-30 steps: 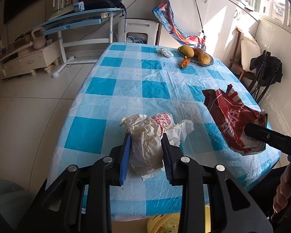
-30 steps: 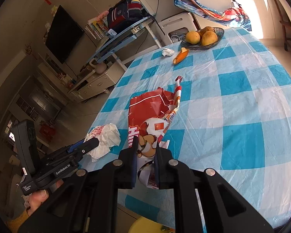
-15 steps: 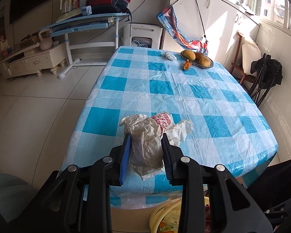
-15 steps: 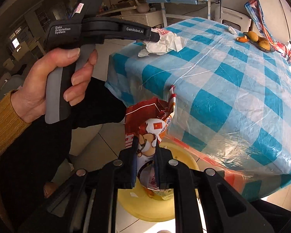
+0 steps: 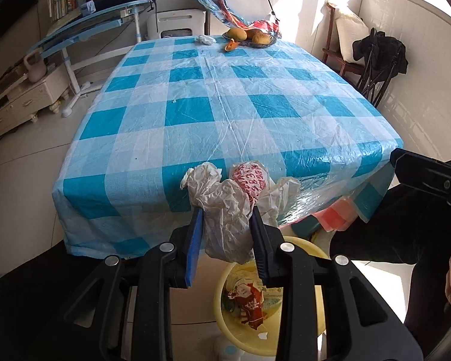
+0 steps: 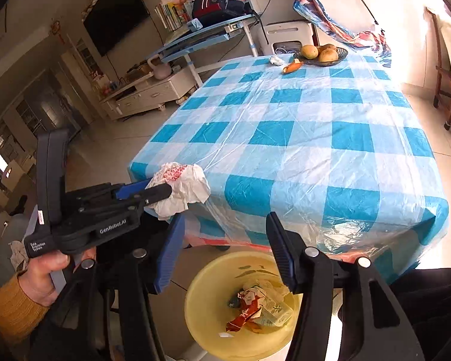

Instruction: Collect trash

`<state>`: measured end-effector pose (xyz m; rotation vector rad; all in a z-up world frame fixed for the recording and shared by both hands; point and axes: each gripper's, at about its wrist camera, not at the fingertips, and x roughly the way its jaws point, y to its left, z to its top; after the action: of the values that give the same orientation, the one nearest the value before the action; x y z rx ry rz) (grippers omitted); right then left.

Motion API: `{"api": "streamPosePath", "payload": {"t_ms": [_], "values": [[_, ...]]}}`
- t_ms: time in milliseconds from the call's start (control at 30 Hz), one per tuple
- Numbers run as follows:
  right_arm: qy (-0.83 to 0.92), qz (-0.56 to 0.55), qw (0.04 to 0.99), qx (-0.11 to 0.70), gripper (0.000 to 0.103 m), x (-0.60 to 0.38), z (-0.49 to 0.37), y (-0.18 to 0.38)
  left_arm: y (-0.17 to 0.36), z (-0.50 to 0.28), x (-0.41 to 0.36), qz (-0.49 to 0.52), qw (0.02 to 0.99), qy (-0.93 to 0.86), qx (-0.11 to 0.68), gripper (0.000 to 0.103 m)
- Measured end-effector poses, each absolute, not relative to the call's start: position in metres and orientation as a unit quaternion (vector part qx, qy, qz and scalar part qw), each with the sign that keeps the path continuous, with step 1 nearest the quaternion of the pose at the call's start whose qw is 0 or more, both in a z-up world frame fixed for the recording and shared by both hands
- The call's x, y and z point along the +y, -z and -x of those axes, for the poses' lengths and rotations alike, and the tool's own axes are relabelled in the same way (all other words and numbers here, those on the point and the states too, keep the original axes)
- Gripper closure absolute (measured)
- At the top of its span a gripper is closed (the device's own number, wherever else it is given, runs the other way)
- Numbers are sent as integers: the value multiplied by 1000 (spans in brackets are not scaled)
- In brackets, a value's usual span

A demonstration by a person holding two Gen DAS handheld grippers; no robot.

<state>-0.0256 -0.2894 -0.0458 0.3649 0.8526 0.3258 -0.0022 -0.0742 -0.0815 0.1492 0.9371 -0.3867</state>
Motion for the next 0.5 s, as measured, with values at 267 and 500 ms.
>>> {"api": "streamPosePath", "payload": {"t_ms": [267,500], "values": [[-93,-271,882,375,36,-327,26,47,104,28,-105,-181,851,189,455,42],[-89,-238,889,382,33,-321,27,47,77,2,-58,-103,902,74,412,16]]}}
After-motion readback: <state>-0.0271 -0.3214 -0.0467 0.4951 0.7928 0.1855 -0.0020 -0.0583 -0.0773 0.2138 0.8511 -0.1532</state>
